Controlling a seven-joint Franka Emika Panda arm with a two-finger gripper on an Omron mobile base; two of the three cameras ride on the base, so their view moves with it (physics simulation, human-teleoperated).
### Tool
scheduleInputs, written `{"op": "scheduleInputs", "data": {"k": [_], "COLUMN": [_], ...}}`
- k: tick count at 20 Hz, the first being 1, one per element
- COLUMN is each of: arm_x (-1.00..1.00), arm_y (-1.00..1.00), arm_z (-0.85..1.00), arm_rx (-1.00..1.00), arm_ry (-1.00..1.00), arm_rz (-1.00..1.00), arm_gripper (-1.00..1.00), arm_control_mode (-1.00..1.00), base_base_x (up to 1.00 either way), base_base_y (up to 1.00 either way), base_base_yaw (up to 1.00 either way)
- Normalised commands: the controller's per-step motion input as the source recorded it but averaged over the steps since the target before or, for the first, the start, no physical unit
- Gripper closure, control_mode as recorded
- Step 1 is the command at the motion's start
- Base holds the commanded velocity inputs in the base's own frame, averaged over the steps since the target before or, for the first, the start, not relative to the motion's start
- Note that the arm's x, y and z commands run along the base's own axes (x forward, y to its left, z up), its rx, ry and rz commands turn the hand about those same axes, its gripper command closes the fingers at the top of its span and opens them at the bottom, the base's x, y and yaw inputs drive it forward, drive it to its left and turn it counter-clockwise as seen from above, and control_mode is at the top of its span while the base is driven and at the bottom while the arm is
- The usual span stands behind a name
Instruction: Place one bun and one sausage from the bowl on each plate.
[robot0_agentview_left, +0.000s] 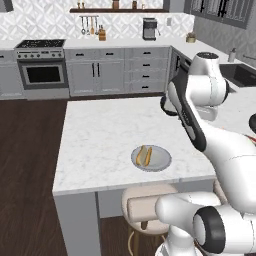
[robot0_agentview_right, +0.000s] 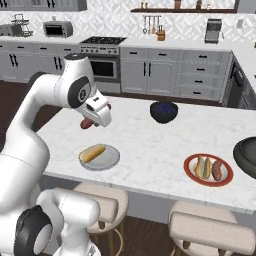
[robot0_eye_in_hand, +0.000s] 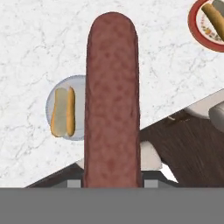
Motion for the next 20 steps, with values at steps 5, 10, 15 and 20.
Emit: {"op": "scheduleInputs", "data": {"k": [5, 10, 15, 20], "arm_x": [0.63, 0.51, 0.42, 0.18], "arm_y": [-0.39, 0.19, 0.19, 0.05], "arm_z": [-0.98, -1.0, -0.97, -0.79], "arm_rx": [0.04, 0.07, 0.05, 0.0], "arm_ry": [0.24, 0.18, 0.09, 0.0], "arm_rz": [0.01, 0.07, 0.05, 0.0], "arm_gripper": [1.0, 1.0, 1.0, 1.0], "arm_control_mode": [-1.0, -1.0, -1.0, -1.0], "base_base_x": [0.0, 0.0, 0.0, 0.0], "base_base_y": [0.0, 0.0, 0.0, 0.0], "base_base_yaw": [0.0, 0.0, 0.0, 0.0]}}
